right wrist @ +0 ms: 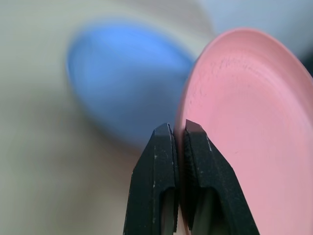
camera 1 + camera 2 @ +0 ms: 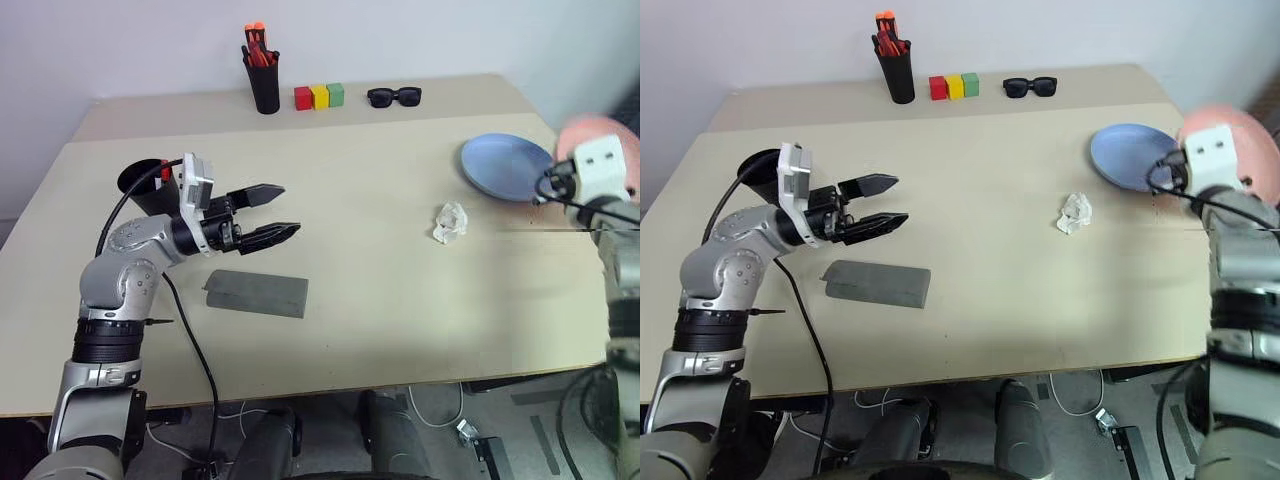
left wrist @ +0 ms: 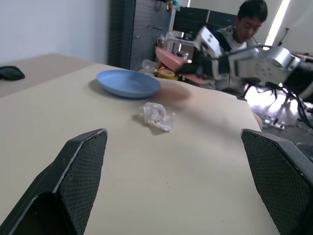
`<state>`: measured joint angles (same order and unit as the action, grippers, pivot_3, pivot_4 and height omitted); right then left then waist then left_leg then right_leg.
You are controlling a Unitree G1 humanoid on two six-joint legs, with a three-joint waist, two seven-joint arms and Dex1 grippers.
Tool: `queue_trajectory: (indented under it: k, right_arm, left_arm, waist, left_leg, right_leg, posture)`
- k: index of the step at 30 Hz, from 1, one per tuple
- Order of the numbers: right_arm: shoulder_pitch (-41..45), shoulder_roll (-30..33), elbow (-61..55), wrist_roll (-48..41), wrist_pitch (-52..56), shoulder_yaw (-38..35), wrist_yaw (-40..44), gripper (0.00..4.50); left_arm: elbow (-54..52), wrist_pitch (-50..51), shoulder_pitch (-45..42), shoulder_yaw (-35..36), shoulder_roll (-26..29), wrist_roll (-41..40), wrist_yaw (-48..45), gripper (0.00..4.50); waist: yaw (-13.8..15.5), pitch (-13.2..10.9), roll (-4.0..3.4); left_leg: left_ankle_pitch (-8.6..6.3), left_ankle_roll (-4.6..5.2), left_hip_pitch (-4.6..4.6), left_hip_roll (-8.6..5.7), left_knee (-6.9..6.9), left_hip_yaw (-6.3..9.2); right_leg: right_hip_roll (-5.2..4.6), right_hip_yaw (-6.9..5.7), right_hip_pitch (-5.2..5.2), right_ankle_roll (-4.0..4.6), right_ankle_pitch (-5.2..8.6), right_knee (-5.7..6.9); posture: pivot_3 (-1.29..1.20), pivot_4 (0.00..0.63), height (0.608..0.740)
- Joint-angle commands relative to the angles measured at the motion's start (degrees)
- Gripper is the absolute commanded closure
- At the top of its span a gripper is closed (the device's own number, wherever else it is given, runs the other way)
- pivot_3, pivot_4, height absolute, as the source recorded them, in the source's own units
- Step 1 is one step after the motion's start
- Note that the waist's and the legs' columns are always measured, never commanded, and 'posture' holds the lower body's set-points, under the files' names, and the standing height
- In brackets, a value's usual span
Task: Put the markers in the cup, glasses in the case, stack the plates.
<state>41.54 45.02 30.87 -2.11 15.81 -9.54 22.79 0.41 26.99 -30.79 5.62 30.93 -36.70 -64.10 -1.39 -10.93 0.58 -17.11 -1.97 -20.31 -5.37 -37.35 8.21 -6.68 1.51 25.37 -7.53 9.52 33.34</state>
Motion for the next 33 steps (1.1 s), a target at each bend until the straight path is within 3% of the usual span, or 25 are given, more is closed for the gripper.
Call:
queue_trajectory:
  k: [1,5,9,10,12,18,21,26,30,33]
  right_arm:
    - [7.36,-2.3,12.15,3.46,-10.66,3.99,1.38,4.45]
    - [17.55,-6.87,31.43,7.77,-21.04,8.06,-0.42,4.45]
    - [20.69,-8.13,40.21,8.65,-23.86,8.31,-1.51,4.45]
    - [21.13,-8.34,41.22,7.98,-24.1,7.61,-0.7,3.83]
    - [21.82,-8.44,42.47,8.06,-24.56,7.26,-1.36,3.19]
    - [23.26,-8.65,42.87,5.91,-25.68,4.72,-2.94,0.15]
    - [23.71,-8.8,41.43,3.0,-25.39,2.01,-0.09,0.06]
    - [21.83,-10.02,34.73,-5.69,-18.17,-3.38,12.5,0.06]
    - [12.24,-10.2,15.77,-12.81,-3.89,-3.87,21.95,0.06]
    - [2.93,-9.63,0.79,-13.05,3.6,-1.38,22.12,0.06]
  left_arm:
    - [-4.07,-0.18,0.83,1.48,0.22,-0.94,1.65,0.0]
    - [-8.59,1.85,3.63,3.0,0.78,-2.39,4.78,0.0]
    - [-11.99,3.52,6.02,4.38,1.61,-3.73,7.13,0.0]
    - [-12.81,3.88,6.59,4.71,1.71,-4.03,7.68,0.0]
    - [-14.02,4.6,7.5,5.1,1.91,-4.7,8.68,0.0]
    - [-14.97,5.42,8.25,5.37,2.04,-5.62,9.91,0.0]
    - [-14.13,4.89,7.82,5.0,2.17,-5.36,9.52,0.0]
    - [-12.81,3.95,6.86,4.33,1.93,-4.8,8.62,0.0]
    - [-12.13,4.05,6.55,4.05,1.58,-4.94,8.33,0.0]
    - [-11.53,3.9,6.32,3.79,1.57,-4.81,7.87,0.0]
  waist:
    - [0.09,0.0,0.02]
    - [0.15,-0.01,0.03]
    - [0.51,-0.01,0.03]
    - [0.52,-0.01,0.03]
    - [0.36,-0.01,0.03]
    - [-0.35,-0.01,0.03]
    - [-1.07,-0.01,0.03]
    - [-1.35,-0.01,0.02]
    - [-0.96,0.0,0.02]
    - [-0.5,0.0,0.01]
  left_leg:
    - [0.0,0.0,-0.01,0.05,0.01,-0.02]
    - [0.07,-0.12,-0.07,0.06,0.05,-0.11]
    - [0.13,-0.24,-0.12,0.06,0.11,-0.08]
    - [0.13,-0.25,-0.12,0.06,0.12,-0.09]
    - [0.13,-0.24,-0.12,0.06,0.13,-0.09]
    - [0.1,-0.2,-0.05,0.06,0.12,-0.12]
    - [0.05,-0.09,-0.04,0.07,0.12,-0.12]
    - [0.05,-0.09,-0.04,0.08,0.12,-0.13]
    - [0.03,-0.06,-0.05,0.11,0.12,-0.1]
    - [0.02,-0.06,-0.1,0.1,0.06,-0.04]
  right_leg:
    - [0.04,-0.01,0.0,0.01,0.0,-0.04]
    - [0.01,0.0,0.03,0.01,-0.04,-0.16]
    - [0.01,0.0,0.06,0.02,-0.06,-0.18]
    - [0.01,0.0,0.07,0.02,-0.06,-0.18]
    - [0.0,0.0,0.06,0.01,-0.06,-0.19]
    - [0.05,0.0,0.06,0.06,-0.11,-0.13]
    - [0.06,0.0,0.05,0.08,-0.13,-0.12]
    - [0.08,0.0,0.05,0.08,-0.13,-0.14]
    - [0.1,0.0,0.05,0.08,-0.13,-0.12]
    - [0.09,-0.01,0.05,0.03,-0.15,-0.12]
  posture:
    - [0.0,0.15,0.74]
    - [0.0,0.15,0.74]
    - [0.0,0.15,0.74]
    - [0.0,0.15,0.74]
    - [0.0,0.15,0.74]
    - [0.0,0.15,0.74]
    - [0.0,0.15,0.74]
    - [0.0,0.15,0.74]
    - [0.0,0.15,0.74]
    - [0.0,0.15,0.74]
